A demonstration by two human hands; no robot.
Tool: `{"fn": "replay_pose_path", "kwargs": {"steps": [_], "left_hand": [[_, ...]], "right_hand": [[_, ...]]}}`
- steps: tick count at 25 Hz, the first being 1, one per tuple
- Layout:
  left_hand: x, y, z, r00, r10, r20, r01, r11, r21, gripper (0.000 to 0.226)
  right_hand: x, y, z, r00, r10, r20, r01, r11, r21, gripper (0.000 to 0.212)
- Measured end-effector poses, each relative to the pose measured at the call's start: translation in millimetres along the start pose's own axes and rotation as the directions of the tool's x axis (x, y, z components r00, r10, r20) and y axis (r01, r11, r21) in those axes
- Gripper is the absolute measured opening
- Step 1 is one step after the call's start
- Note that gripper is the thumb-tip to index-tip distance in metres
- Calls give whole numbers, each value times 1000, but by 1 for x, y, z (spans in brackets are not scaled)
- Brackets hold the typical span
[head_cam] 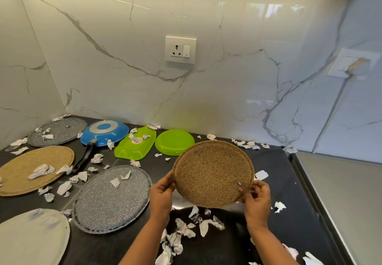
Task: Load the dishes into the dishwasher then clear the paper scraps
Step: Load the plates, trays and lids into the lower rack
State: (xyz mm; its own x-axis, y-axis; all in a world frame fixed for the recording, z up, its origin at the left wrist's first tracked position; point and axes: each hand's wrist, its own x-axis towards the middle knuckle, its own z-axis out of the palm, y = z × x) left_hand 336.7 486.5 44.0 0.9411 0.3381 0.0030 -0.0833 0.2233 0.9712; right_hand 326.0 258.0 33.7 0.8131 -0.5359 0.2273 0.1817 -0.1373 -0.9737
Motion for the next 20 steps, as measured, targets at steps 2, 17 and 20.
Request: {"fn": "replay_pose_path", "kwargs": {"steps": [2, 17, 20], "left_hand": [[-9, 5, 4, 1000, 7, 12, -7, 1000, -20, 45], [-133, -7, 114, 877, -100, 469, 150, 986, -71, 35], [-168, -12, 130, 819, -133, 559, 175, 984, -22, 32]], "right_hand": [[-10, -11, -13, 999, -35, -22, 34, 999, -2, 31], [-126, -63, -193, 938, 20, -347, -79, 984, -158, 57], [-147, -63, -228, 883, 40, -468, -129, 979, -159, 58]]}}
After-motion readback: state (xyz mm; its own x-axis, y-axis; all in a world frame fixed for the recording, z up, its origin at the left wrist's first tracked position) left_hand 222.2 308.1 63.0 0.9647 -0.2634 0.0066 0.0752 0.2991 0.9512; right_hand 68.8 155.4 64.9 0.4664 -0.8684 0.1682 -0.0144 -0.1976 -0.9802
